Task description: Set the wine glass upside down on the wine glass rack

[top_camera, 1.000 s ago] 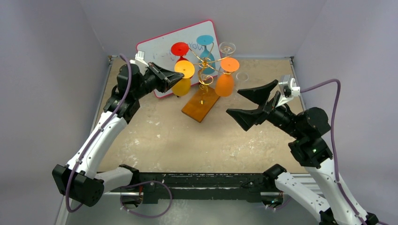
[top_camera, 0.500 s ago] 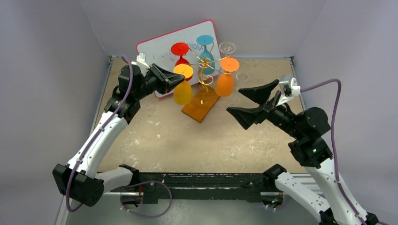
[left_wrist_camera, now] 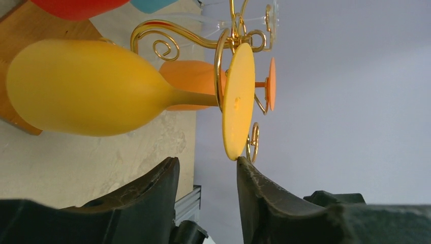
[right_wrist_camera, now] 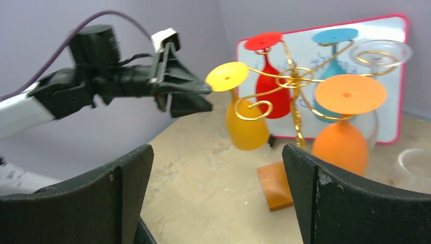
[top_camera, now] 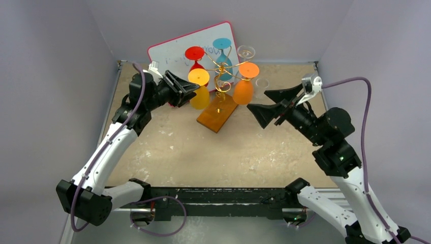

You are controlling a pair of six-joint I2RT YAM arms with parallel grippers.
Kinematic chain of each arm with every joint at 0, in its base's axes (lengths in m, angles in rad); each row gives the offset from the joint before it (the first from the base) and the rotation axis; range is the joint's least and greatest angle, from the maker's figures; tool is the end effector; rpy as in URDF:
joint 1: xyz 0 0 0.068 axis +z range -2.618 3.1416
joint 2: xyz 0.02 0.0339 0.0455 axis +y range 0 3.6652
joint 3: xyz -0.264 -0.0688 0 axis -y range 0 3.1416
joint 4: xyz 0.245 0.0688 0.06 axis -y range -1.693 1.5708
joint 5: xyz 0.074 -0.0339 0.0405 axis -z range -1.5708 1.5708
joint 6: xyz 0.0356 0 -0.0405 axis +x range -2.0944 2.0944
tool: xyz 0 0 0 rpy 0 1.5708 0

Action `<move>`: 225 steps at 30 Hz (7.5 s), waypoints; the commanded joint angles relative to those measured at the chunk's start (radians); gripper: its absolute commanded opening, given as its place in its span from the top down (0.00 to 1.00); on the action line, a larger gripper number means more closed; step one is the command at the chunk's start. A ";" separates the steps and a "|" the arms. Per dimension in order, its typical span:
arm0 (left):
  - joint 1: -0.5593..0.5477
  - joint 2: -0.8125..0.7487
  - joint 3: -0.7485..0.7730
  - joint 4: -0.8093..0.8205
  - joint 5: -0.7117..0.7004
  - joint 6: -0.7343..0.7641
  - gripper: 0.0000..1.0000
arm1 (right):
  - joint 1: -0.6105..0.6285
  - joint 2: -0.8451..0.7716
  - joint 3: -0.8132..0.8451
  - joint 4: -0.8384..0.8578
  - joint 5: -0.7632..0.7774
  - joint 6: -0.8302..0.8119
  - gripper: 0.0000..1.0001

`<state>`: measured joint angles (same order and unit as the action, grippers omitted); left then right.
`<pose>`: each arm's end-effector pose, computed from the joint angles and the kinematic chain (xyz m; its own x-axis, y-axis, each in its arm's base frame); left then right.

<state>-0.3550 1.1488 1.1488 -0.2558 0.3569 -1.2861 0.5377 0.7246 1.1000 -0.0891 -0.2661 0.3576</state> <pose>0.2402 -0.1023 0.3872 -0.6834 -0.7057 -0.1869 -0.0472 0.2982 -0.9533 0.1088 0.0757 0.4647 -0.0216 0.3803 -0.9246 -0.7507 0.6046 0.2662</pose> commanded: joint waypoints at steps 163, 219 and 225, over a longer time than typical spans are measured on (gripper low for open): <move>-0.001 -0.498 -0.141 -0.639 0.790 2.175 0.26 | -0.068 0.437 0.077 0.195 -0.745 0.336 1.00; -0.001 -0.612 -0.174 -0.384 0.635 1.855 1.00 | -0.008 0.383 0.098 0.183 -0.511 0.241 0.37; -0.001 -0.636 -0.206 -0.275 0.558 1.746 1.00 | -0.007 0.364 0.092 0.170 -0.442 0.224 0.37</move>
<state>-0.3588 0.5400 0.9592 -0.6971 0.9684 0.5369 0.5282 1.1259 1.1515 0.0570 -0.7605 0.6113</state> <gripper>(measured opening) 0.047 0.631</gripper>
